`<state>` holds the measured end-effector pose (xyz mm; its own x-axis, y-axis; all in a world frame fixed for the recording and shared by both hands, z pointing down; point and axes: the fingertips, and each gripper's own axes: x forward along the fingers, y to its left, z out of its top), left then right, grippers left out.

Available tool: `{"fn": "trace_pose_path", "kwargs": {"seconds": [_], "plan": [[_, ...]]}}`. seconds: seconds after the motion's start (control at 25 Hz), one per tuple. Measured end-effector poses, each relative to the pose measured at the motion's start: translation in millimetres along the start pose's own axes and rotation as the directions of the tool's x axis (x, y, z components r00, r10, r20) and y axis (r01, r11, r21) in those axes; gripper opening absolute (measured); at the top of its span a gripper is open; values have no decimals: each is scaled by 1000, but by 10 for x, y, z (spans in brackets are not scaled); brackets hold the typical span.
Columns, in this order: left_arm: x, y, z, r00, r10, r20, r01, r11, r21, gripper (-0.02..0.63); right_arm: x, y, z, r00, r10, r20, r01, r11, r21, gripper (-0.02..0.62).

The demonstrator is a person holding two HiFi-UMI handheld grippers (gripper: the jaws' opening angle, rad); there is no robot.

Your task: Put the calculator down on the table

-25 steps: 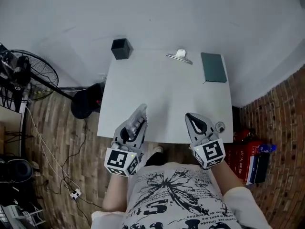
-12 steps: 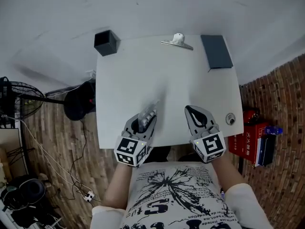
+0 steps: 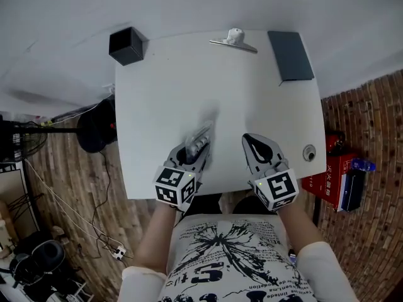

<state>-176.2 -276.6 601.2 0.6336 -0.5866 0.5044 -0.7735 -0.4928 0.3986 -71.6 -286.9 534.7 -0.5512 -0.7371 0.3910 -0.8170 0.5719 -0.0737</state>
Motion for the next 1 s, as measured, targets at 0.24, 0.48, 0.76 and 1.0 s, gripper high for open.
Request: {"fn": "trace_pose_path", "kwargs": {"seconds": [0.24,0.48,0.76,1.0], "plan": [[116,79,26,1000,-6,-4,6,1000,-13,149,53,-38,-36,1000,2,-9,-2,1000,23,15],[213,292,-28,997,42,-69,-44,999,-32,190,117,-42,29,1000,12,-2,-12,1000,24,15],[222,426,-73,995,56,-80,-61,996,-64,218,210,-39,35,1000,24,-14,-23,1000,20,15],[176,541,-74,992,103,-69,-106,993,-42,256,248,-25,47,999,23,-22,-23,1000,13,15]]}}
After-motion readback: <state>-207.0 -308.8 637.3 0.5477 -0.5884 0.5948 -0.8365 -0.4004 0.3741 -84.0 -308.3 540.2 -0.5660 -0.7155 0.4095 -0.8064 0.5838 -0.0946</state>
